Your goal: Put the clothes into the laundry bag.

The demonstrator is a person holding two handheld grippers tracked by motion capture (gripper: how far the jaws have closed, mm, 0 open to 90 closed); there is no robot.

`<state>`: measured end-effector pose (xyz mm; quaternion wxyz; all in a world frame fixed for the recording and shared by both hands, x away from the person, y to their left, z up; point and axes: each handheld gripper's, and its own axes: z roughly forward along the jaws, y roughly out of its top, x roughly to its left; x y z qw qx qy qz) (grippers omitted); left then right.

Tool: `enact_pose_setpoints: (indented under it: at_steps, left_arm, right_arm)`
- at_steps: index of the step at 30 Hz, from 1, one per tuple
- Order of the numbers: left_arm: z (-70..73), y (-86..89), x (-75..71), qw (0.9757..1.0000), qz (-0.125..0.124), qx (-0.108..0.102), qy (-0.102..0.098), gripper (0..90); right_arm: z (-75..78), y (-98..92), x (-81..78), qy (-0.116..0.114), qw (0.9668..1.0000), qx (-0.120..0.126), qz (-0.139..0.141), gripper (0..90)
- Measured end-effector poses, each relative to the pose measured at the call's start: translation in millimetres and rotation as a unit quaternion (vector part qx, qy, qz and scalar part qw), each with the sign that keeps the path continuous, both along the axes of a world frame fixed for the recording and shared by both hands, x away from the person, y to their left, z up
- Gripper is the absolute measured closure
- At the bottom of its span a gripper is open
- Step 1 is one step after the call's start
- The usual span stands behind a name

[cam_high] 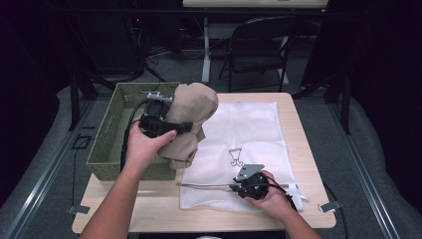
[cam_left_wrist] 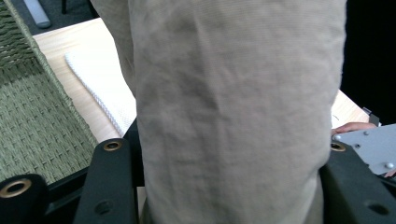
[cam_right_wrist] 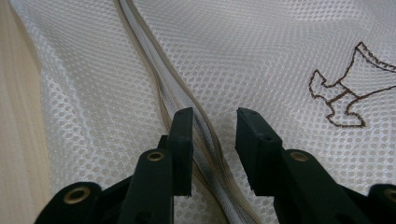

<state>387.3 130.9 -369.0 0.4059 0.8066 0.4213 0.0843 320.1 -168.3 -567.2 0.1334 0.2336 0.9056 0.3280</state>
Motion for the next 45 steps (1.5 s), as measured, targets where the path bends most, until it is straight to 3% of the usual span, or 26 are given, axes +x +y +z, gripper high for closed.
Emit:
enact_pose_setpoints:
  at_steps: [9,19,31,36,45]
  left_arm:
    - [-2.1,-0.2,1.0,1.0000,0.000,0.000,0.003,46.4]
    - [-3.7,0.8,1.3,1.0000,0.001,-0.001,0.005,46.5]
    - [-4.3,1.0,-0.2,1.0000,0.001,-0.005,0.004,46.5]
    - [-4.3,0.9,-1.0,1.0000,0.000,-0.006,0.003,46.5]
    - [-3.9,0.5,-3.3,1.0000,-0.001,-0.007,0.002,46.5]
  right_arm:
    - [-3.6,0.5,1.2,0.002,1.0000,0.000,0.004,71.3]
    - [-5.3,-2.4,8.5,0.030,0.9995,0.014,0.003,83.5]
    - [-2.5,-3.7,12.2,0.054,0.9983,0.020,-0.011,88.4]
    - [1.7,-5.0,11.5,0.051,0.9981,0.031,-0.013,88.6]
    - [11.8,-6.1,7.5,0.018,0.9987,0.046,-0.012,88.8]
